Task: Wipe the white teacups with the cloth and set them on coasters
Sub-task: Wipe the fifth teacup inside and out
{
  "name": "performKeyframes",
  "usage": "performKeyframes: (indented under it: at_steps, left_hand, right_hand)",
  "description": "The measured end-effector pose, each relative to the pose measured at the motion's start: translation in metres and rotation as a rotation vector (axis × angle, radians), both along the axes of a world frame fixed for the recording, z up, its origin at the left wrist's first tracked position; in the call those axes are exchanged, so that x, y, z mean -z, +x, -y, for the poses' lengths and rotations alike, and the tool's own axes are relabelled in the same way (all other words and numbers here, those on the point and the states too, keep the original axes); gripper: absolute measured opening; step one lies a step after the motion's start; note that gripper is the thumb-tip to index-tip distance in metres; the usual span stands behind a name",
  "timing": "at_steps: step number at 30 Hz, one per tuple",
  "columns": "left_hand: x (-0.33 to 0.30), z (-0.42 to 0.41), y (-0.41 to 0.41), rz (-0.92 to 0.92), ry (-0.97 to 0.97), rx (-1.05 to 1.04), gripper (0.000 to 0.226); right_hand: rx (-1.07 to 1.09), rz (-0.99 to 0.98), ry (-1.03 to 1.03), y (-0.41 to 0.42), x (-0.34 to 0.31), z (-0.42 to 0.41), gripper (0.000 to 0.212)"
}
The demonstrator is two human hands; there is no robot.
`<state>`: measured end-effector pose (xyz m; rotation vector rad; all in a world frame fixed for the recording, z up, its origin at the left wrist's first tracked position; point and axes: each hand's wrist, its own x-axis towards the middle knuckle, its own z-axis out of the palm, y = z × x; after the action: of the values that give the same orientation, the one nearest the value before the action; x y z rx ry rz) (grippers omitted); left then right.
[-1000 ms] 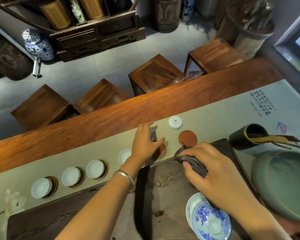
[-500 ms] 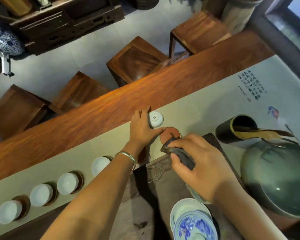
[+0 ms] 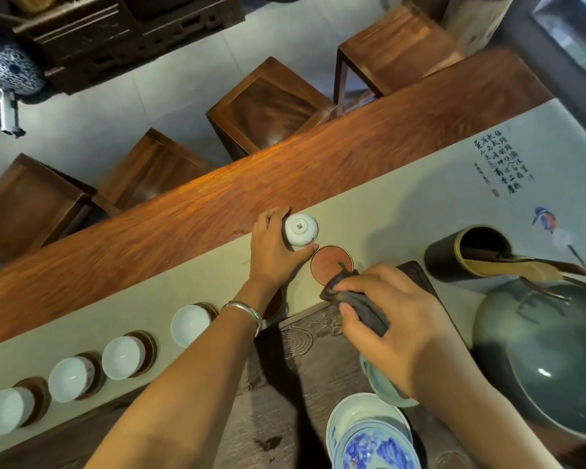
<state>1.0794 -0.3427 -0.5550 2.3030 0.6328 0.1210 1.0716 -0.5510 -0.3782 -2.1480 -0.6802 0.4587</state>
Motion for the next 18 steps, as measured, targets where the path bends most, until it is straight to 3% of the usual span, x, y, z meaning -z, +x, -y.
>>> performKeyframes:
  at_steps: [5, 18]
  left_hand:
    - [0.004, 0.003, -0.002, -0.007, 0.007, -0.032, 0.067]
    - [-0.038, 0.012, -0.037, 0.069, -0.151, -0.061, 0.070]
  right_hand:
    - [-0.013, 0.032, -0.003, 0.001, 0.000, -0.002, 0.020]
    - [-0.052, 0.070, 0.009, -0.010, -0.021, -0.004, 0.019]
